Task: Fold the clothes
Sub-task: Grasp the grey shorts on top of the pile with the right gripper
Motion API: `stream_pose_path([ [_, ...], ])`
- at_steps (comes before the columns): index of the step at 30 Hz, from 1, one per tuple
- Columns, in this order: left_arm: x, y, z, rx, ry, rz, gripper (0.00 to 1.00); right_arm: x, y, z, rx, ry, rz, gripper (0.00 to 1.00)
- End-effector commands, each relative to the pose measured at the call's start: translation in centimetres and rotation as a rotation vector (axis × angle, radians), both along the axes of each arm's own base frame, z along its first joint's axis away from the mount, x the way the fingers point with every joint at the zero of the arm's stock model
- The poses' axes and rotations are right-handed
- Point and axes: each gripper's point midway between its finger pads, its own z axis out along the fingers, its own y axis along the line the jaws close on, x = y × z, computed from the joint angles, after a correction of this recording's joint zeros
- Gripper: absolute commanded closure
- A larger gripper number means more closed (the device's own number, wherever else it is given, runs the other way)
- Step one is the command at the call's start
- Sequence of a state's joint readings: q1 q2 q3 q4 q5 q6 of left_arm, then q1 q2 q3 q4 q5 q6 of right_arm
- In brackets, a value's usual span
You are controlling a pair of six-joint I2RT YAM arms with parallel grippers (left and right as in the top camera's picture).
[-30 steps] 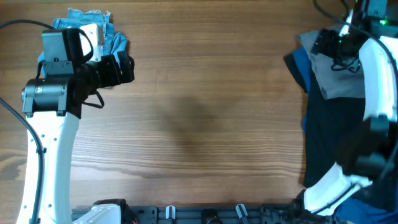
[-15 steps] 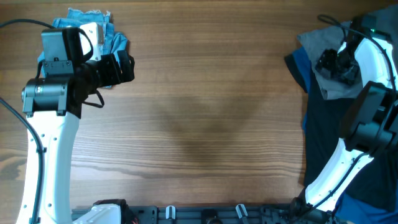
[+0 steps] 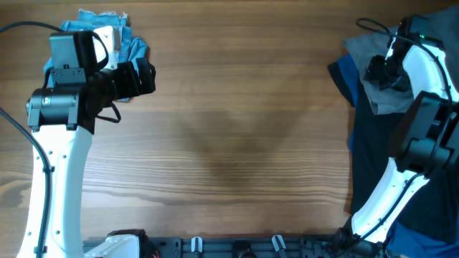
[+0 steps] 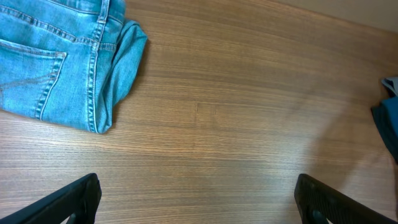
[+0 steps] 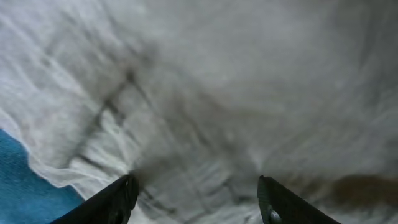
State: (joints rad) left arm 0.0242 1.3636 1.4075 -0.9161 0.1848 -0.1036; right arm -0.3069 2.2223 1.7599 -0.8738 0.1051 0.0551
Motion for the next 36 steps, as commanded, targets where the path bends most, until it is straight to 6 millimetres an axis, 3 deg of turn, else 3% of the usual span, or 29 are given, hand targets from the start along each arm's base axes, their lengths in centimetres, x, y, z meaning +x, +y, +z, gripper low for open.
stream_pose_path([
  [1, 0.4, -0.5, 0.7, -0.018, -0.018, -0.01, 0.0, -1.0, 1.7, -1.5, 0.06, 0.064, 0.126, 0.32],
  [6, 0.4, -0.5, 0.7, -0.018, -0.018, -0.01, 0.0, -3.6, 4.3, -2.6, 0.184, 0.154, 0.219, 0.21],
  [11, 0.6, -0.5, 0.8, -0.017, -0.028, -0.01, 0.0, -5.5, 1.2, -4.6, 0.02, 0.232, 0.028, 0.25],
  [15, 0.6, -0.5, 0.8, -0.017, -0.028, -0.01, 0.0, -4.9, 1.3, -4.7, 0.022, 0.218, 0.113, 0.36],
  [19, 0.6, -0.5, 0.9, -0.017, -0.029, -0.01, 0.0, -3.9, 3.9, -4.8, 0.153, 0.165, 0.287, 0.41],
  [24, 0.6, -0.5, 0.9, -0.017, -0.029, -0.01, 0.0, -1.8, 4.6, -4.2, 0.205, 0.07, 0.237, 0.4],
  [26, 0.6, -0.5, 0.9, -0.017, -0.029, -0.01, 0.0, -1.3, 5.0, -3.3, 0.232, 0.045, 0.222, 0.4],
  [28, 0.6, -0.5, 0.9, -0.018, -0.029, -0.01, 0.0, -0.9, 5.6, -1.0, 0.261, 0.012, 0.24, 0.37],
  [32, 0.6, -0.5, 0.9, -0.018, -0.028, -0.01, 0.0, -2.2, 4.8, 5.4, 0.281, -0.05, 0.02, 0.26],
  [33, 0.6, -0.5, 0.9, -0.017, -0.028, -0.01, 0.0, -3.0, 4.0, 6.1, 0.291, -0.05, -0.079, 0.18],
  [36, 0.6, -0.5, 0.8, -0.018, -0.028, -0.01, 0.0, -5.9, 0.6, 5.6, 0.347, -0.005, -0.38, 0.15],
])
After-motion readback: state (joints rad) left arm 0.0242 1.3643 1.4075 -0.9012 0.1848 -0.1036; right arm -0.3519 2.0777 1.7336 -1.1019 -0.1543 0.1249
